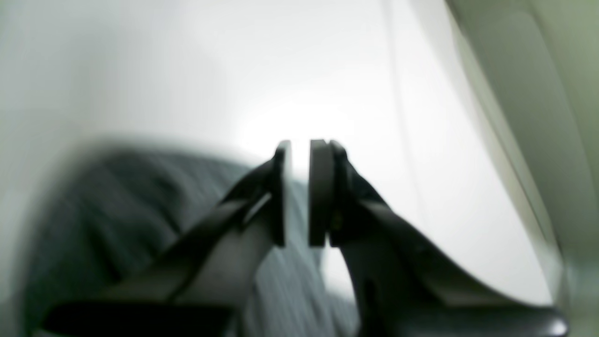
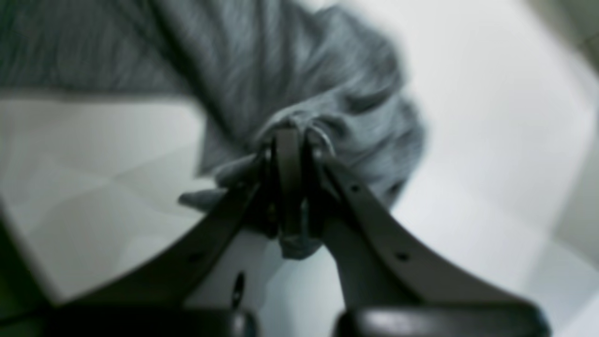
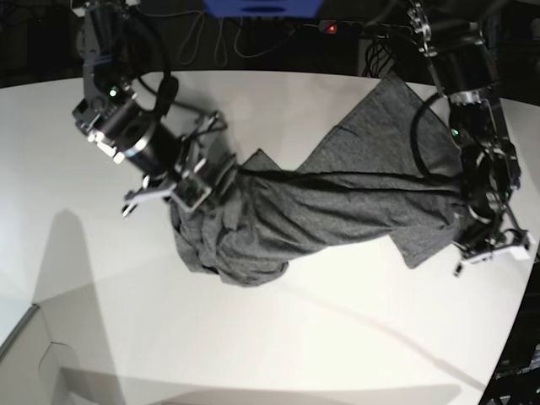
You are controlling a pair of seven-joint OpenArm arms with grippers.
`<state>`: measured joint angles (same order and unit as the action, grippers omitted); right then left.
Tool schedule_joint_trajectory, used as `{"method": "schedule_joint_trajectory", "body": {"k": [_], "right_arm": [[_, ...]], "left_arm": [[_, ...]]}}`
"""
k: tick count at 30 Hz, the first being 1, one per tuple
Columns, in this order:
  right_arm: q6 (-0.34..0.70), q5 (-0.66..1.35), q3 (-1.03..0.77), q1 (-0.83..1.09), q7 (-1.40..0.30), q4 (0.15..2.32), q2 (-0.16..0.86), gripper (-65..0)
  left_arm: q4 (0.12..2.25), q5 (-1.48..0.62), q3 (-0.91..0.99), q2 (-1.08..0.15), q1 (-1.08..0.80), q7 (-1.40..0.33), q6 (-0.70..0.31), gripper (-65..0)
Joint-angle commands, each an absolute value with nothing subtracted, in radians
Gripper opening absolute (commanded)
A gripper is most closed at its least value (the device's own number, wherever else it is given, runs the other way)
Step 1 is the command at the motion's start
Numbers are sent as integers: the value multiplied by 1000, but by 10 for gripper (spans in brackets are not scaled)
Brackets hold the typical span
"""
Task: Layout the t-shirt on the table in an organized manner, then fold the t-shirt properly
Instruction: 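Lift the shirt with both grippers and stretch it between them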
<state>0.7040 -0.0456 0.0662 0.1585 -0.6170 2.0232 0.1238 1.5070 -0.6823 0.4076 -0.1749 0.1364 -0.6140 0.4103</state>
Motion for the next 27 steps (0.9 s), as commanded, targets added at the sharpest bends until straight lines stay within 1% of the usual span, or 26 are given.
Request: {"method": "schedule_joint_trajectory", "body": {"k": [1, 6, 10, 13, 16, 22, 27], "right_arm": [[698, -35, 56, 124, -591, 2040, 128, -650], [698, -35, 12, 21, -591, 2031, 131, -650], [698, -35, 10, -31, -593, 2031, 131, -650], [698, -35, 13, -50, -593, 2031, 130, -650], [698, -35, 13, -65, -591, 2032, 128, -650], [698, -35, 7, -94, -584, 2038, 134, -650], [698, -36, 15, -96, -585, 2040, 193, -650]], "left_arm": [[1560, -677, 410, -173, 131, -627, 409, -583], [1664, -668, 383, -42, 27, -766, 407, -583], [1659, -664, 280, -16, -61, -785, 407, -584], [1627, -661, 183, -47, -96, -785, 407, -584], [1544, -621, 117, -96, -99, -785, 407, -584], [1458, -575, 113, -216, -93, -774, 407, -584], [1455, -575, 113, -328, -94, -627, 407, -584]]}}
